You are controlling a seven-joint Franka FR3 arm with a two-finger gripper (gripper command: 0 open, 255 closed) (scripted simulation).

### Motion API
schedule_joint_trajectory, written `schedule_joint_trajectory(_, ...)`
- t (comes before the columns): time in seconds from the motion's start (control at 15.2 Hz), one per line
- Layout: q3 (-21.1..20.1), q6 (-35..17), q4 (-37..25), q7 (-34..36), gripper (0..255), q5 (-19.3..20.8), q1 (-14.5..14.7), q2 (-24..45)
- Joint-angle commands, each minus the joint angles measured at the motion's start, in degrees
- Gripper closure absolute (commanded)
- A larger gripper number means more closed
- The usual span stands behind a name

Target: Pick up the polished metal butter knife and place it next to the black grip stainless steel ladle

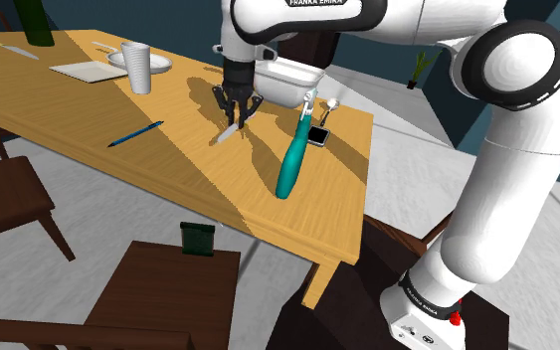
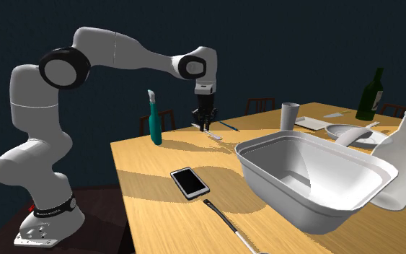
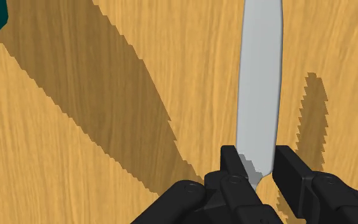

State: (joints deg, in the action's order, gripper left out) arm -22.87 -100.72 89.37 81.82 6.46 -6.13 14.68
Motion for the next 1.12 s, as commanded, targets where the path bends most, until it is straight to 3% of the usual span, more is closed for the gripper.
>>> schedule_joint_trajectory(0.0,0.0,1.5,-1.4,-0.1,255,0.0,0.1,-0.1)
schedule_joint_trajectory(0.53,-0.2,7.6,-8.1,-0.1,255,0.1,0.6,0.5)
schedule_joint_trajectory(1.06,3.7,3.5,7.1,-11.3,255,-4.4,-7.2,-11.8)
